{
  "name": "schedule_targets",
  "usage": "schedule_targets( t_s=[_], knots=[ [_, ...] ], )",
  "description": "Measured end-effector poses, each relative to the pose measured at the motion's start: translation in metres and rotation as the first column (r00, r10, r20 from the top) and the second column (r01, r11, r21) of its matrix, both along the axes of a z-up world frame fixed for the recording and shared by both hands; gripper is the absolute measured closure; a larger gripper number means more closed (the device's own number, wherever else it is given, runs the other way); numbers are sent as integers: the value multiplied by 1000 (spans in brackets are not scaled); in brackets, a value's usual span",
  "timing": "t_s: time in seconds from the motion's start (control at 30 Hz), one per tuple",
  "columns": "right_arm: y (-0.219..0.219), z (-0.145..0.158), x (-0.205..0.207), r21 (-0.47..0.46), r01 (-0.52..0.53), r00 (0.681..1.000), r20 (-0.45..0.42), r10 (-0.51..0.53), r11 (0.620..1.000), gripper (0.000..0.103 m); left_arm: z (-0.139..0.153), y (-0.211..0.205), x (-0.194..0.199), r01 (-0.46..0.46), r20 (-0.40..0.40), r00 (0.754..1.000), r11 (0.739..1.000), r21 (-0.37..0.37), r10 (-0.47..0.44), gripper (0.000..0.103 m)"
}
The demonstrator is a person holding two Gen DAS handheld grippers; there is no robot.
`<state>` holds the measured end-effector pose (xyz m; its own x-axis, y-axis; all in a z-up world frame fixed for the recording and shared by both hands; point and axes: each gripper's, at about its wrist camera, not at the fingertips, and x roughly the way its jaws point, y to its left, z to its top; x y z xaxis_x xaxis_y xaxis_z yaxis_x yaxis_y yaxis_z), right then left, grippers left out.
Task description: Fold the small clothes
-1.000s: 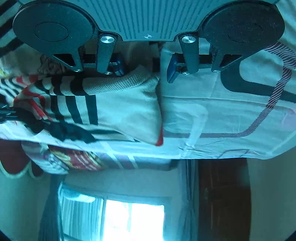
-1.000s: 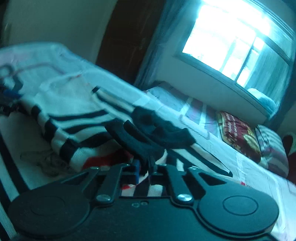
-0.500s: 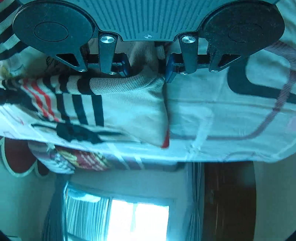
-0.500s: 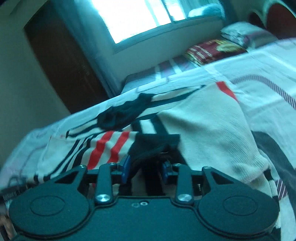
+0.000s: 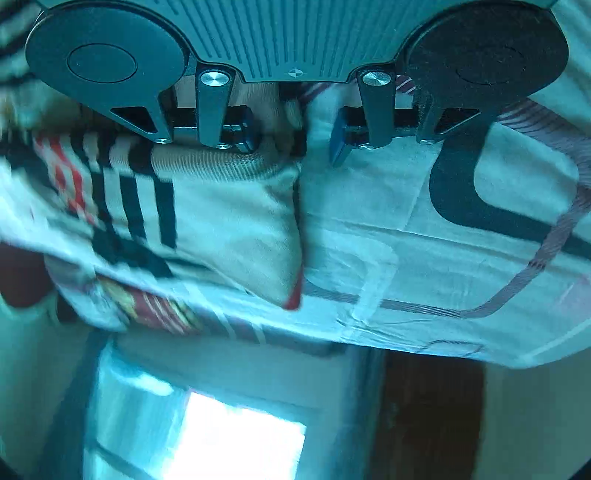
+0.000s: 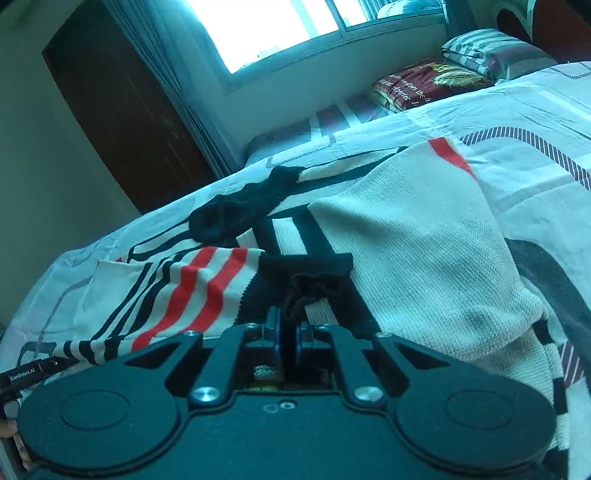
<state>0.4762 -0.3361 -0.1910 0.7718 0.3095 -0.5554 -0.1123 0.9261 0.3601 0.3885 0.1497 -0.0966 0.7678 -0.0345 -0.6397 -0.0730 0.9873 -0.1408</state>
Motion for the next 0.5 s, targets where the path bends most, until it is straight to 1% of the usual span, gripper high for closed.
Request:
schedule_targets(
  t_s=[0.03,0.07,0.13,0.2,0.23,0.27,0.33,0.37,0.4,0.43,0.47,0.5],
  knots=[
    [-1,6,-6,-16,8,1000,25,-8,1000,77,5,0,-7,9,-1,1000,999,31,-9,59],
    [-3,12,-13,-33,10,998,62,-8,999,77,12,-1,-16,12,16,1000,998,59,-13,58],
    [-3,25,-26,-70,0,991,135,9,998,78,29,-5,-30,19,79,997,997,69,-25,58],
    [5,32,-27,-108,-42,985,160,59,993,79,42,-21,-29,53,128,990,996,75,-62,58],
    [11,32,-22,-140,-66,983,159,88,988,79,44,-33,-22,89,135,986,993,78,-99,58],
    [18,30,-19,-167,-85,982,151,111,982,79,43,-44,-12,126,124,983,989,79,-135,58],
    [30,24,-8,-213,-128,982,111,154,969,81,29,-65,7,171,79,981,981,89,-178,58],
    [35,15,-2,-262,-127,986,74,151,957,82,15,-70,18,177,18,984,979,98,-179,58],
    [38,6,6,-316,-122,991,15,133,941,83,4,-72,19,175,2,984,980,98,-176,57],
    [36,5,4,-310,-129,989,36,147,942,84,4,-68,17,177,21,984,981,83,-179,57],
    [34,9,5,-308,-137,988,20,150,941,84,9,-65,17,183,9,983,981,70,-184,57],
    [33,14,4,-306,-133,988,31,149,943,83,16,-62,17,177,9,984,982,60,-178,57]
  ],
)
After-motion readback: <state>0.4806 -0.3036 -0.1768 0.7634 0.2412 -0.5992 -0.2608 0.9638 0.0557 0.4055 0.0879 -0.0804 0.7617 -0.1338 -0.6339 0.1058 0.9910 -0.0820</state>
